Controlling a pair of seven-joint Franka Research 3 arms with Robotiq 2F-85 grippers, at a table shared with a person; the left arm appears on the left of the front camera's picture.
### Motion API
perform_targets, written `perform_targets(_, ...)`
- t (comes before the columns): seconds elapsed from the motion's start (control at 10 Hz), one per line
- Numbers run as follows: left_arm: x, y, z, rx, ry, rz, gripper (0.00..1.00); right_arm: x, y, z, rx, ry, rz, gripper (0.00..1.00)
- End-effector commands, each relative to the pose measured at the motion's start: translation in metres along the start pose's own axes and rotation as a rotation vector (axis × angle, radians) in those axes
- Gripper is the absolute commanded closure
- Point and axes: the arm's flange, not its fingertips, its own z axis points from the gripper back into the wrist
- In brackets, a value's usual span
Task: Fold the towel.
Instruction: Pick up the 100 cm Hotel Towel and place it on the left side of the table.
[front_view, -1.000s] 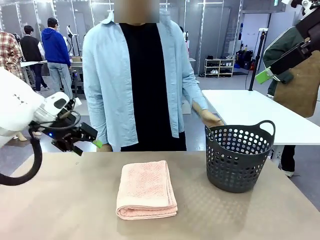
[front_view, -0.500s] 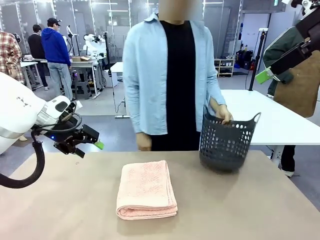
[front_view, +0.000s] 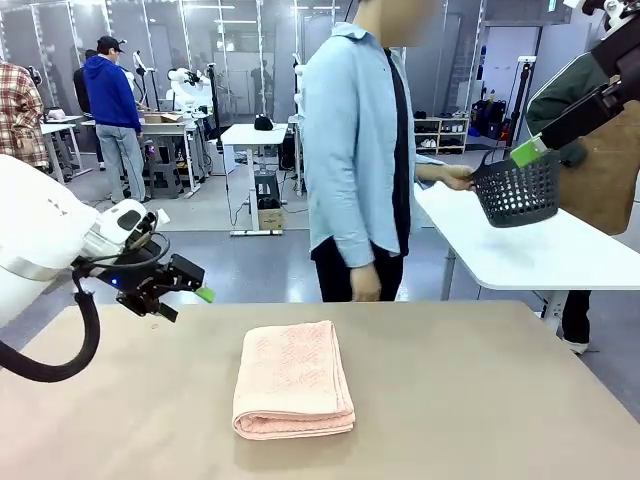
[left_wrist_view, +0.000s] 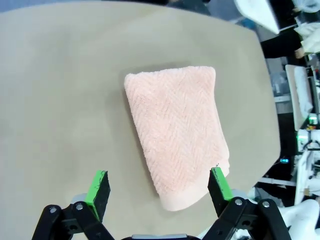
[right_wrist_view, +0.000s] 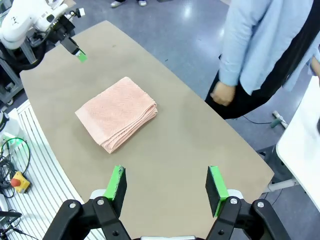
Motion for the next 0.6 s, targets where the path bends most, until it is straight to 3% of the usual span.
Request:
perform_targets(0.0, 0.001, 0.011, -0.030, -0.070, -0.025, 0.024, 0.00, 0.003, 0.000, 0.000, -0.014, 0.003, -0.020, 0.19)
perform_targets(0.5, -0.031, 0.031, -0.092, -0.202, -0.053, 0.086, 0.00, 0.003, 0.000, 0.000, -0.014, 0.003, -0.020, 0.19)
